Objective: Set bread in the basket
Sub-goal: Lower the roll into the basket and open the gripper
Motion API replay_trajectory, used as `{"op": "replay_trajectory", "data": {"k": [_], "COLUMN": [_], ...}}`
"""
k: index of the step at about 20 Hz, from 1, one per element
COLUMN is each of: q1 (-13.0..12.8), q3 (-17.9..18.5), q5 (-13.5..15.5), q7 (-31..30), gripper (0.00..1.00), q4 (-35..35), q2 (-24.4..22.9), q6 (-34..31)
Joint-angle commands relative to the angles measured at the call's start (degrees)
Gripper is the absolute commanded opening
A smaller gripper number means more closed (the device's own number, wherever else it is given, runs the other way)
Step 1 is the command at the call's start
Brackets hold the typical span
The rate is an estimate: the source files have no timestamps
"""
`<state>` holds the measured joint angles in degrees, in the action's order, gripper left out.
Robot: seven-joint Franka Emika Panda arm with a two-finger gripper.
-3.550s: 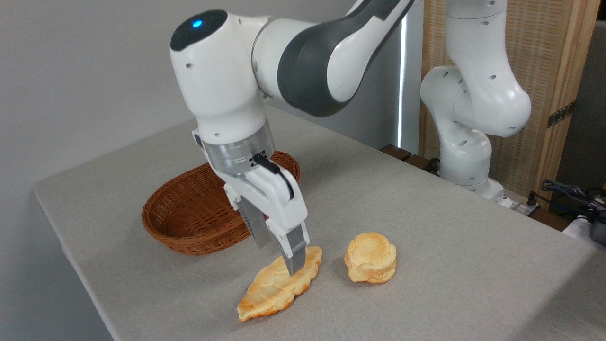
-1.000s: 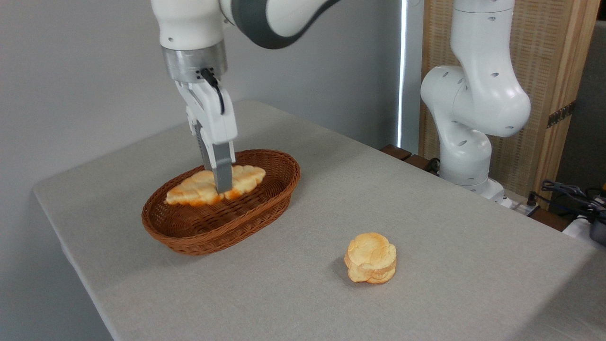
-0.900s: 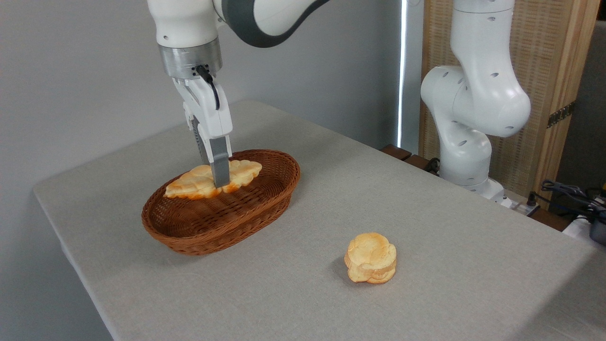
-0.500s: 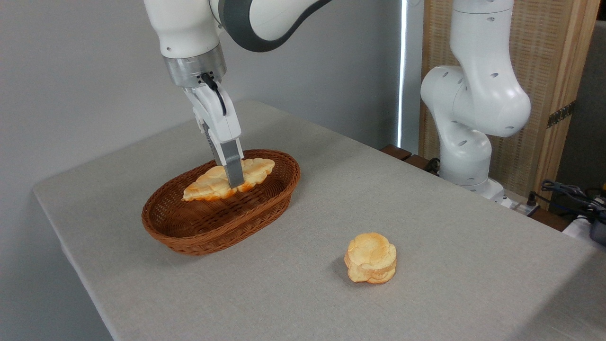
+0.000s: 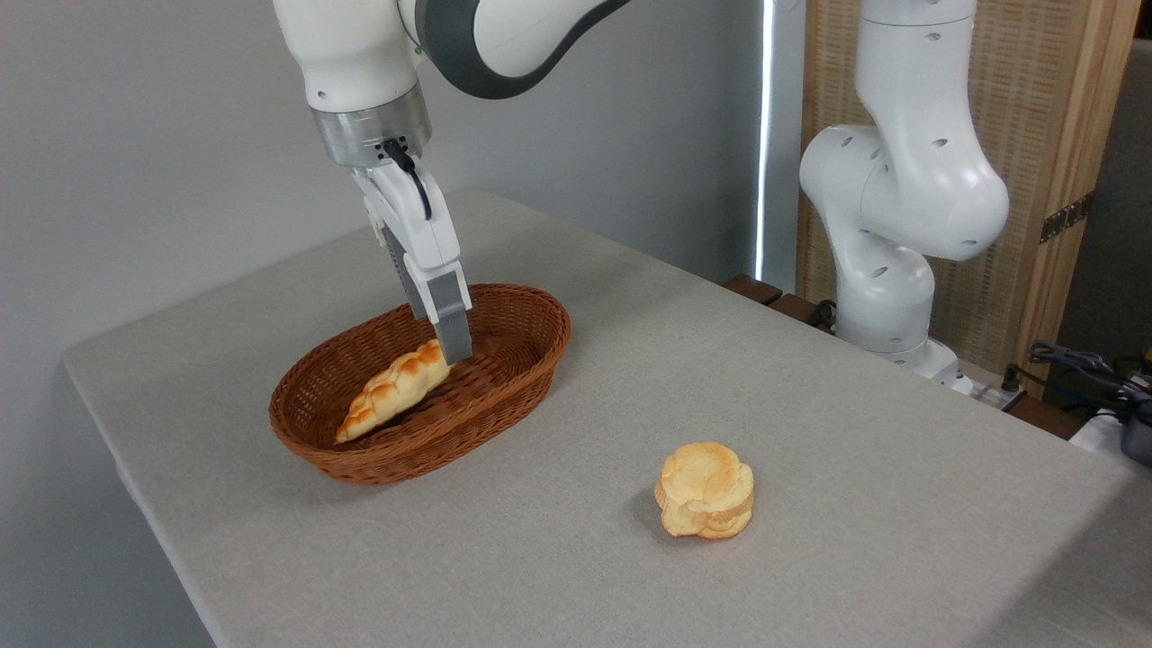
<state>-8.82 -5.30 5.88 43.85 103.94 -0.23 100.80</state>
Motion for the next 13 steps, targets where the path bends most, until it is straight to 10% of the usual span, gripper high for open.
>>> {"op": "replay_trajectory", "data": {"k": [1, 6, 13], "q1": [0.7, 0.6, 0.6], "q3": [2.2, 11.7, 11.9], "q5": [0.2, -1.5, -5.0], "q7": [-0.4, 0.1, 0.0], "gripper": [1.0, 1.0, 1.0], "q4": [-1.5, -5.0, -5.3], "q2": [-0.8, -0.9, -0.2], "q6": [-0.6, 0.1, 1.0]}}
